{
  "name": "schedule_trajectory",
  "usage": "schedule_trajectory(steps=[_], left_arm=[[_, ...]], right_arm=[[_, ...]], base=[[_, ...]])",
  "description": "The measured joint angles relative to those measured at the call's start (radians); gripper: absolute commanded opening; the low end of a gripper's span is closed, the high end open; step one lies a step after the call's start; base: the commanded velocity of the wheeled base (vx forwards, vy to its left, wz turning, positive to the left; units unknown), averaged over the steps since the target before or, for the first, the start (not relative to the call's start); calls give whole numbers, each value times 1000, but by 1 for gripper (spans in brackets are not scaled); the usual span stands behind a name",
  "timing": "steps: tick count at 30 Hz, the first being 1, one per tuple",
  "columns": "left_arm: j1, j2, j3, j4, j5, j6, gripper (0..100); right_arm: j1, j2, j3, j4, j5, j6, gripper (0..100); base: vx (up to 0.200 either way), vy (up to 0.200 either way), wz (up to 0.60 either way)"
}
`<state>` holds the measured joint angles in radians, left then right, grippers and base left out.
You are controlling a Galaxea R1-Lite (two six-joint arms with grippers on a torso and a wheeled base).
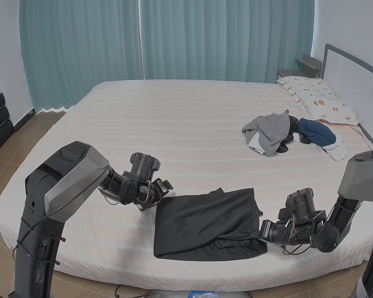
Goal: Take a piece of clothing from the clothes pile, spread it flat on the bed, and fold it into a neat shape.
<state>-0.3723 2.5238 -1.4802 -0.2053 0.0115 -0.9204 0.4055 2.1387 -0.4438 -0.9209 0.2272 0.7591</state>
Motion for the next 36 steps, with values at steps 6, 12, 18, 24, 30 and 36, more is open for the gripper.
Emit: schedule_trajectory(steps=[6, 12, 18, 24, 30, 36], left_arm=[[0, 0, 0, 0, 0, 0, 100], [0, 0, -1, 0, 0, 0, 100], [0, 0, -1, 0, 0, 0, 100], [0, 1, -2, 0, 0, 1, 100], [0, 1, -3, 0, 1, 1, 100], [0, 2, -3, 0, 1, 2, 100]], right_arm=[[-4, -35, 42, -6, 0, 0, 0], [-7, -59, 73, -6, 0, -8, 100], [-18, -68, 93, -7, 3, -19, 100], [-21, -79, 88, -9, 11, -5, 100], [-20, -86, 28, -2, 10, 10, 100], [-15, -37, -30, 3, 2, 12, 0]], base=[[0, 0, 0], [0, 0, 0], [0, 0, 0], [0, 0, 0], [0, 0, 0], [0, 0, 0]])
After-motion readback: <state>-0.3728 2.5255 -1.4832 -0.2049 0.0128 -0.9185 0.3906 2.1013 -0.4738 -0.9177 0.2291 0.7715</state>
